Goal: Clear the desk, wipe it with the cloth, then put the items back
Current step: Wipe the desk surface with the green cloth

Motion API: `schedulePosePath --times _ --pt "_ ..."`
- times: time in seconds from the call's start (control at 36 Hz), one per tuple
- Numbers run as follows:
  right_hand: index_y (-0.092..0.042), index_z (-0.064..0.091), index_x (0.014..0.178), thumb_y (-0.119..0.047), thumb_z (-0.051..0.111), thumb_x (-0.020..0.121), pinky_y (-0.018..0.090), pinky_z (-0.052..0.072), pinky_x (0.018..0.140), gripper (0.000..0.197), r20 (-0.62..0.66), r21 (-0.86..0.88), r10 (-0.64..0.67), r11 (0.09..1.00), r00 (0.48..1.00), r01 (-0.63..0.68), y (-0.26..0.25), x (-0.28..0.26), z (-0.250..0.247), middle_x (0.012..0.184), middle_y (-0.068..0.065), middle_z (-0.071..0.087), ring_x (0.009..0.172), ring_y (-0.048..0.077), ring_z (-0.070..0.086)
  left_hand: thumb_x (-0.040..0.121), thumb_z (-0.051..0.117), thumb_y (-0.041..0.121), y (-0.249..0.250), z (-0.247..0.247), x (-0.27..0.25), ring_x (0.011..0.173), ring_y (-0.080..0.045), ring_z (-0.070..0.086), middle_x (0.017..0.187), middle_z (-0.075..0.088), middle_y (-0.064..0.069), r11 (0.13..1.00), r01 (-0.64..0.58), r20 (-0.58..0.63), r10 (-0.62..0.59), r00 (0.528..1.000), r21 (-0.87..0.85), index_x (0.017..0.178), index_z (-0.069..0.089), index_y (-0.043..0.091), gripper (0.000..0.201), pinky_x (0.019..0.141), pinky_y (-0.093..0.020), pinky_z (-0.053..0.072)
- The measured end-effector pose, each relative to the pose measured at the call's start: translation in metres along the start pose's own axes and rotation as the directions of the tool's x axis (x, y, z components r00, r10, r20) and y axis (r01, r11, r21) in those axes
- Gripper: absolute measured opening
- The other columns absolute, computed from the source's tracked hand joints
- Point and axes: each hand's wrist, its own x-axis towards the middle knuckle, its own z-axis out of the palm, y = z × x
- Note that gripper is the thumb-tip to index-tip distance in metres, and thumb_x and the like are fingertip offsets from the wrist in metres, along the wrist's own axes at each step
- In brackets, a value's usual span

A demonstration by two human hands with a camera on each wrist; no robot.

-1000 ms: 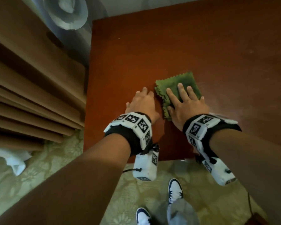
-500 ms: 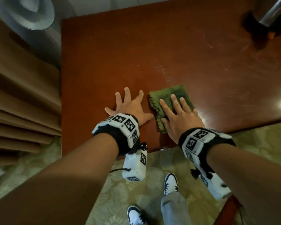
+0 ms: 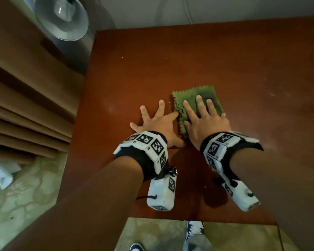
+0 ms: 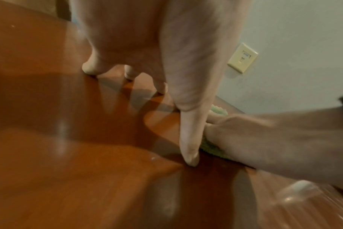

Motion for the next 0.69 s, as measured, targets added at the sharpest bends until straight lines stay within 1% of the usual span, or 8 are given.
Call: schedulePosePath --times 0.11,0.19,0.28,0.33,0.42,0.53,0.61,0.69 --pt "-0.039 -0.02 0.148 -0.049 0.016 0.101 0.055 0.016 0.115 0.06 -0.003 -0.006 -0.021 1.0 1.0 0.021 0.002 0.002 -0.002 0.158 -0.003 -0.025 0.147 0.026 -0.014 0.07 0.077 0.056 -0.001 0.0 -0.001 0.143 -0.038 -0.024 0.157 -0.024 0.016 1.0 0.005 0.015 -0.005 1.0 0.008 0.147 0.011 0.055 0.102 0.104 -0.076 0.003" --pt "-0.039 -0.019 0.149 -0.048 0.017 0.101 0.056 0.013 0.115 0.06 0.006 0.026 -0.022 0.999 1.0 0.022 0.003 -0.003 0.001 0.158 -0.003 -0.025 0.146 0.027 -0.015 0.071 0.075 0.059 -0.001 -0.001 -0.002 0.143 -0.039 -0.022 0.158 -0.024 0.015 0.998 0.018 0.019 -0.019 1.0 0.055 0.148 0.008 0.054 0.102 0.106 -0.075 0.008" --pt "-0.038 -0.018 0.149 -0.047 0.017 0.101 0.056 0.011 0.115 0.06 -0.011 0.043 -0.03 0.999 0.999 0.03 0.009 -0.024 0.015 0.158 -0.003 -0.025 0.146 0.027 -0.014 0.075 0.072 0.059 0.005 0.002 -0.005 0.144 -0.043 -0.015 0.16 -0.019 0.007 0.997 0.031 -0.009 -0.031 0.999 0.071 0.151 0.004 0.046 0.103 0.112 -0.067 0.012" --pt "-0.039 -0.017 0.15 -0.048 0.017 0.101 0.055 0.011 0.116 0.06 -0.027 0.057 -0.025 0.998 0.999 0.027 0.016 -0.044 0.03 0.158 -0.003 -0.024 0.147 0.026 -0.014 0.08 0.069 0.056 0.01 0.01 -0.01 0.145 -0.041 -0.012 0.161 -0.017 0.003 0.997 0.031 -0.028 -0.03 0.999 0.065 0.153 0.0 0.039 0.102 0.115 -0.061 0.013" --pt "-0.039 -0.017 0.149 -0.048 0.018 0.101 0.055 0.011 0.116 0.06 -0.03 0.078 0.011 0.997 0.999 -0.008 0.026 -0.074 0.05 0.158 -0.004 -0.024 0.147 0.026 -0.014 0.084 0.067 0.053 0.014 0.029 -0.023 0.147 -0.035 -0.009 0.162 -0.013 0.004 0.999 0.029 -0.071 -0.025 0.997 0.046 0.154 0.002 0.035 0.098 0.114 -0.062 0.016" --pt "-0.038 -0.018 0.149 -0.047 0.016 0.101 0.054 0.012 0.116 0.06 -0.036 0.105 0.055 0.993 0.998 -0.051 0.035 -0.114 0.075 0.158 -0.003 -0.024 0.147 0.025 -0.014 0.092 0.06 0.041 0.015 0.046 -0.038 0.148 -0.029 -0.006 0.162 -0.01 0.008 0.999 0.012 -0.096 -0.007 0.995 0.049 0.154 0.007 0.033 0.082 0.113 -0.062 0.015" --pt "-0.038 -0.017 0.149 -0.047 0.018 0.101 0.053 0.012 0.116 0.06 -0.021 0.123 0.06 0.991 0.998 -0.057 0.033 -0.139 0.087 0.159 -0.003 -0.022 0.147 0.026 -0.013 0.096 0.054 0.032 0.011 0.047 -0.043 0.148 -0.03 -0.003 0.162 -0.006 0.005 0.998 -0.026 -0.09 0.031 0.995 0.059 0.155 0.01 0.03 0.073 0.115 -0.057 0.017" --pt "-0.038 -0.02 0.148 -0.045 0.017 0.102 0.054 0.01 0.117 0.06 0.007 0.128 0.065 0.99 0.998 -0.065 0.019 -0.148 0.09 0.157 -0.002 -0.026 0.146 0.027 -0.015 0.097 0.049 0.025 0.006 0.043 -0.046 0.148 -0.03 0.0 0.163 -0.002 0.001 0.998 -0.039 -0.08 0.044 0.996 0.055 0.155 0.013 0.026 0.068 0.116 -0.054 0.02"
